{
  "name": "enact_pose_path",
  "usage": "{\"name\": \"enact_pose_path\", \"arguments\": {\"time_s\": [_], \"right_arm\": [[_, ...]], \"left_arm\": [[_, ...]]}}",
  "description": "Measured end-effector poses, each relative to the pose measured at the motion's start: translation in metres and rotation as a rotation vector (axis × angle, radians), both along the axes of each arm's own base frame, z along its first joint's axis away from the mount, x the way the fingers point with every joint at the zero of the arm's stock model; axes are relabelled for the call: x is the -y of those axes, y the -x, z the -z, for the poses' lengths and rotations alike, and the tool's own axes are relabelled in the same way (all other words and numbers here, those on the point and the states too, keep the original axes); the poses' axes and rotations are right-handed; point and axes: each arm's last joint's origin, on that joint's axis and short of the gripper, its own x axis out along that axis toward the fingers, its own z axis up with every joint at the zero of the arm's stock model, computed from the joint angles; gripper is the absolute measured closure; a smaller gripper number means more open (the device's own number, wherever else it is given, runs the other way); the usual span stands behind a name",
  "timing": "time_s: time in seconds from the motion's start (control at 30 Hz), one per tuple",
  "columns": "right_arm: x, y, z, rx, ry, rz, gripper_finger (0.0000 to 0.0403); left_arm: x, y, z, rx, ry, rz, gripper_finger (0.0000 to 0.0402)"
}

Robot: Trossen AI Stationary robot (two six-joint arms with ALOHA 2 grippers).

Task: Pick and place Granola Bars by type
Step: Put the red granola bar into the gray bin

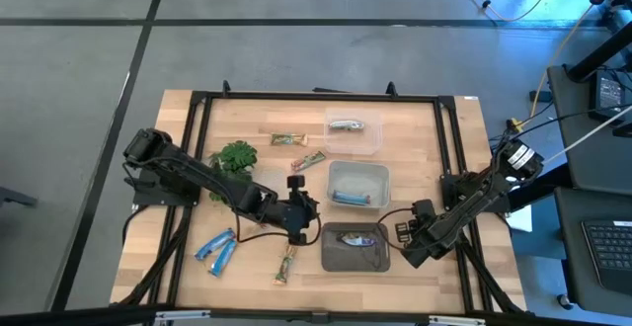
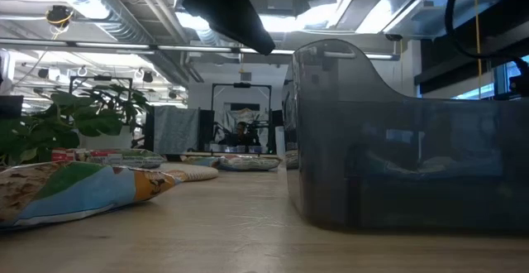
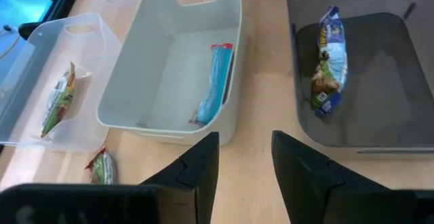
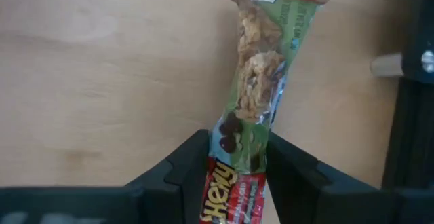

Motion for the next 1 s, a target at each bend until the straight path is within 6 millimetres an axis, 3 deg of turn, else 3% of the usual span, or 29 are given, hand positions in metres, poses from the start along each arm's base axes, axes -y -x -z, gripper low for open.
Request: {"name": "enact_pose_path", "arguments": {"time_s": [0.17,0.43,0.73,1.0], "right_arm": [[0.004,0.004,0.006,0.005,-0.001,-0.052,0.0261],[0.002,0.002,-0.002,-0.029,0.025,-0.106,0.0271],[0.007,0.001,-0.003,0.033,0.155,-0.223,0.0329],[0.014,0.003,-0.011,0.067,0.273,-0.275,0.034]], "left_arm": [[0.006,0.002,0.0,0.0,0.0,0.018,0.027],[0.011,0.004,0.0,0.001,-0.016,0.021,0.0276],[0.001,0.014,0.004,-0.023,-0.133,-0.181,0.0276],[-0.003,0.017,0.004,-0.012,-0.197,-0.263,0.0278]]}}
